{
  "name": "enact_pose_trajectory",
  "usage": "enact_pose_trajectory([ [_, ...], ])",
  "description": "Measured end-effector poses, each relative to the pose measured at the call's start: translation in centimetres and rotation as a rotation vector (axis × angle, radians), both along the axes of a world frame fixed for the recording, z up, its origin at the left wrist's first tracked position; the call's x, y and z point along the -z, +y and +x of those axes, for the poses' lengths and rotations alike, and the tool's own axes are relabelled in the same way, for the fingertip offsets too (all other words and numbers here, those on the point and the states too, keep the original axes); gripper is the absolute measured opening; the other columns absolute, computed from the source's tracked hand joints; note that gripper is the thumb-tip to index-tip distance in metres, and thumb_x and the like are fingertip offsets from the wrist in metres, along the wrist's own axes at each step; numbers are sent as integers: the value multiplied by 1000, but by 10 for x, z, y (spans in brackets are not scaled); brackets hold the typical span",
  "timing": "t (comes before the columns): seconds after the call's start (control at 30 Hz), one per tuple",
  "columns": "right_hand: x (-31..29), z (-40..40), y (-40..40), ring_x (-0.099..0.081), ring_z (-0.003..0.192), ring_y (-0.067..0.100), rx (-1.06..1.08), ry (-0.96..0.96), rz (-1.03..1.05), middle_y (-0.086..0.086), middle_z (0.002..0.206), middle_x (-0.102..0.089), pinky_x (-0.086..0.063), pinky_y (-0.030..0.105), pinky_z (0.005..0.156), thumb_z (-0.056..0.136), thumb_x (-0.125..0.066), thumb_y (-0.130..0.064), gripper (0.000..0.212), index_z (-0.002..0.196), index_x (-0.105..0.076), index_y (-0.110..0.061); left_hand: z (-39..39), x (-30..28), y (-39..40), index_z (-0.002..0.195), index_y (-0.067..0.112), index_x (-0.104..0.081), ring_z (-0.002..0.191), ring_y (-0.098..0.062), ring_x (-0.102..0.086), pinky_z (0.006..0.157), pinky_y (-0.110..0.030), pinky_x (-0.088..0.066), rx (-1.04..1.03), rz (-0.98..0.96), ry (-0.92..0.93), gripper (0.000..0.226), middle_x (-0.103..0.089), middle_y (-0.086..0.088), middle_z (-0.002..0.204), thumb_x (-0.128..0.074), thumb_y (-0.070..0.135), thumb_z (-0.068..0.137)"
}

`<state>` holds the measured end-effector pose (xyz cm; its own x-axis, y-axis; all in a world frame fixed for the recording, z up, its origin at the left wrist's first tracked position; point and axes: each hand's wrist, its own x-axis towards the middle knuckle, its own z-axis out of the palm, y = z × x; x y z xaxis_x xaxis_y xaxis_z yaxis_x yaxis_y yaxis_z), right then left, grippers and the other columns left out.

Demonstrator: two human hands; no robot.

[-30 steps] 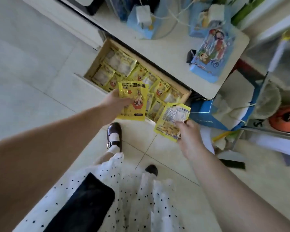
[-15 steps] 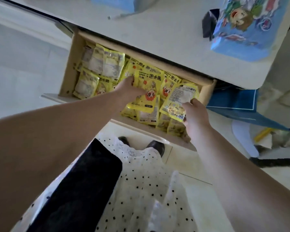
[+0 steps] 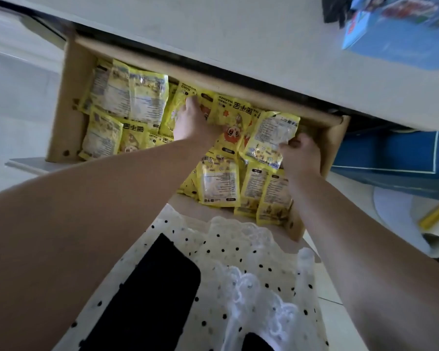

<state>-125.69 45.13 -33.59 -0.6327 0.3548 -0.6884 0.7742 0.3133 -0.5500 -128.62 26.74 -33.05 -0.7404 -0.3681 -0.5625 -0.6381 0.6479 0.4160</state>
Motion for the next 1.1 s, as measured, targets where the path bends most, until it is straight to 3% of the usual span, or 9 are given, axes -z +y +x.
enact_pose_trajectory([
  [0.13,-3,-4,0,-62,103,12,-33,-10,-41,-2,124,-63,-43,14,63,89,-60,-15,52,139,-45,-18,3,-3,-2,146,19,-22,130,-27,-37,107,-41,-37,101,-79,10,98,-38,-10,141,-78,46,70],
  [0.3,-37,20,-1,-61,104,11,-57,-5,-94,-3,137,-52,-50,20,72,91,-54,-13,56,143,-39,-22,20,-32,-5,149,21,-18,135,-26,-31,106,-39,-33,156,-15,27,96,-29,-10,148,-76,40,74],
  [0.4,-73,45,-8,-53,120,12,7,-12,-185,-3,136,-54,-45,33,100,91,-50,-7,52,139,-45,-25,44,-62,-8,144,22,-28,127,-20,-42,100,-31,-40,132,105,90,82,-39,-4,142,-75,30,77],
  [0.53,-114,76,-28,-53,117,12,0,-63,-273,-13,121,-59,-42,40,107,92,-49,-8,45,134,-52,-22,85,-95,-15,131,20,-45,97,-8,-59,77,-26,-48,31,229,-4,59,-59,7,111,-73,29,80],
  [0.67,-137,105,-49,-59,91,6,80,-169,-336,-15,105,-62,-50,39,98,92,-56,-14,26,112,-64,-28,126,-114,-30,105,16,-60,73,-10,-59,63,-25,-46,-82,246,-59,27,-64,8,83,-69,27,82],
  [0.8,-141,136,-65,-63,104,14,208,-320,-489,-3,105,-68,-45,37,97,95,-51,-9,21,90,-63,-26,157,-119,-47,72,17,-55,81,-19,-66,79,-31,-51,-260,307,-328,25,-65,1,78,-60,34,90],
  [0.9,-137,151,-69,-54,123,19,323,-502,-601,6,126,-61,-38,38,108,101,-35,-9,25,112,-57,-12,169,-118,-57,97,12,-60,92,-15,-64,83,-33,-49,-474,475,-564,31,-65,-1,102,-62,41,88],
  [1.0,-132,154,-70,-37,138,21,485,-524,-677,9,148,-42,-31,37,113,102,-30,-15,35,133,-45,-6,164,-111,-62,122,13,-47,119,-19,-55,96,-36,-46,-641,598,-472,36,-52,-2,131,-59,30,92],
  [1.1,-125,153,-70,-39,137,17,600,-476,-684,4,148,-41,-32,36,109,97,-43,-21,24,119,-52,-13,153,-105,-61,118,8,-55,114,-14,-59,92,-31,-49,-716,563,-368,39,-56,-3,129,-66,28,87],
])
